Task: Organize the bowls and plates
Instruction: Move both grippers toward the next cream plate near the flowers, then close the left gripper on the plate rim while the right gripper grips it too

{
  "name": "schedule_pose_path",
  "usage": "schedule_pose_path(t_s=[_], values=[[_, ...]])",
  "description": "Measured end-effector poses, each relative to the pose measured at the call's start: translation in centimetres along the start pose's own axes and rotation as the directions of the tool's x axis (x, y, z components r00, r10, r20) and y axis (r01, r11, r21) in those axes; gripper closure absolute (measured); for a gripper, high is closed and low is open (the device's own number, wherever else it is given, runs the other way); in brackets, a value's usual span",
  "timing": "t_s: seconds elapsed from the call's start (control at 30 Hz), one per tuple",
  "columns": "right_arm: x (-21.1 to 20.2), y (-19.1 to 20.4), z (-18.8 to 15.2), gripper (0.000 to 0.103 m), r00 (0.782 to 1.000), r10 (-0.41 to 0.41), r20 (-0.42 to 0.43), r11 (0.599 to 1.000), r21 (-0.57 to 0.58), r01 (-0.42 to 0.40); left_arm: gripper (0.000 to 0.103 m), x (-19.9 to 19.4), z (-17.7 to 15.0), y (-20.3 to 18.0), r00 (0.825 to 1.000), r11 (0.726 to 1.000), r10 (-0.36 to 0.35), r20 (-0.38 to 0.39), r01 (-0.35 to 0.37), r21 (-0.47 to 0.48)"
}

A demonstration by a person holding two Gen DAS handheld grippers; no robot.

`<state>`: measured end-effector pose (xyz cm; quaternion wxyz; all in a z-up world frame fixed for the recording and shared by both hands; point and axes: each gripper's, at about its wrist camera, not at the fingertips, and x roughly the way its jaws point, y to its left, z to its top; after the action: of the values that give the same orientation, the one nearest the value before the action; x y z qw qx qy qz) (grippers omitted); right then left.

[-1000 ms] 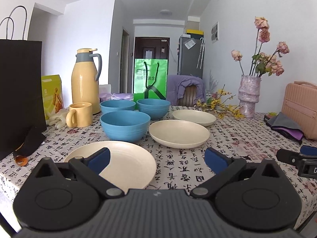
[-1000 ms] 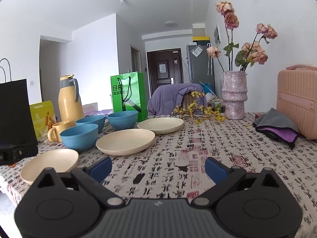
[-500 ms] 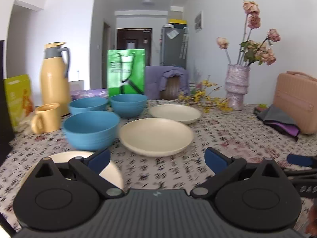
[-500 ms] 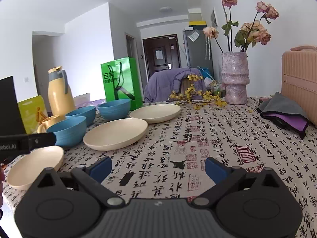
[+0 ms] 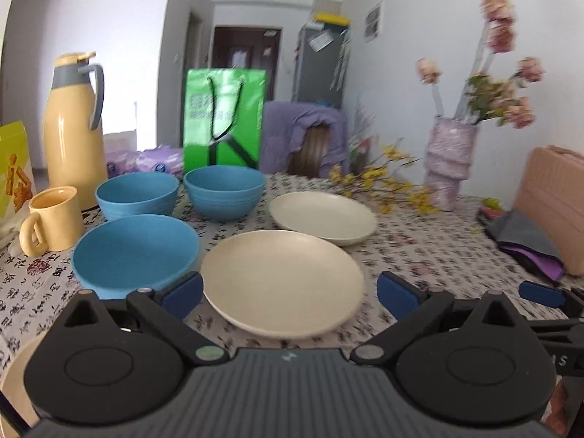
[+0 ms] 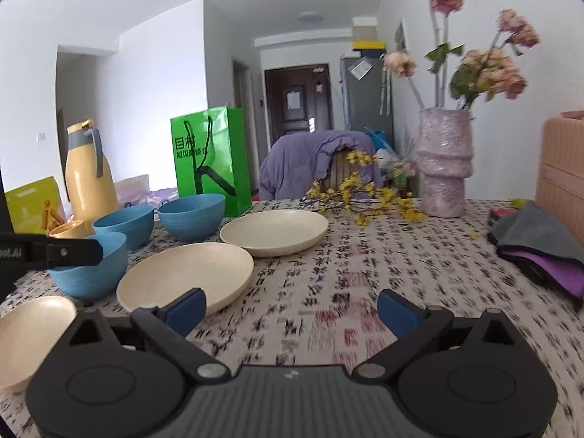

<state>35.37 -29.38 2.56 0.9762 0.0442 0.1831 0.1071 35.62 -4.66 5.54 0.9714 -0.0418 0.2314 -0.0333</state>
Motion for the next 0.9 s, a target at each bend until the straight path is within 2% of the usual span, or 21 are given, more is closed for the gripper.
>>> schedule_pose_path(t_s=[0.1,0.23,0.43,0.5,0.53,0.63,0.7,0.77,0.9], values=[[3.1,-0.6,1.8,0.003,1.000,0.007,-0.029,1.000,0.017,-0.007,0.000,3.3,2.3,1.1,0.998,0.997,-0.043,-0.035,0.040,-0.065],[7.6,-1.8,4.5,0.005,0.998,0.022,-0.061,0.998,0.066,-0.018,0.000,8.9,5.2,2.4,0.996,0.987,-0.022,-0.087,0.008,-0.162],[15.4,-4.4,7.7,0.009,0.990,0.030,-0.135,0.987,0.161,-0.008,0.002,17.0,8.2,2.1,0.990,0.990,0.006,-0.143,-0.026,-0.136],[18.0,-5.3,8.4,0.014,0.984,0.049,-0.170,0.981,0.191,-0.016,0.004,19.2,8.7,1.5,0.988,0.995,-0.001,-0.155,-0.014,-0.094],[19.2,-5.9,8.7,0.014,0.981,0.054,-0.184,0.979,0.203,-0.016,0.011,20.4,8.8,1.1,0.987,0.998,0.008,-0.159,-0.019,-0.067],[22.7,-6.6,9.4,0.022,0.975,0.046,-0.218,0.974,0.228,0.005,0.023,23.4,8.9,0.3,0.981,0.998,0.049,-0.190,-0.057,-0.038],[24.8,-6.8,9.6,0.029,0.971,0.040,-0.237,0.974,0.225,0.014,0.025,25.5,8.8,0.3,0.977,0.997,0.054,-0.207,-0.064,-0.045],[26.7,-6.8,9.6,0.031,0.966,0.040,-0.254,0.977,0.213,0.015,0.025,27.4,8.7,0.5,0.969,0.994,0.066,-0.240,-0.084,-0.064],[29.9,-6.7,8.9,0.053,0.954,0.045,-0.297,0.978,0.207,0.018,0.027,29.7,8.0,1.1,0.956,0.991,0.078,-0.281,-0.105,-0.083]])
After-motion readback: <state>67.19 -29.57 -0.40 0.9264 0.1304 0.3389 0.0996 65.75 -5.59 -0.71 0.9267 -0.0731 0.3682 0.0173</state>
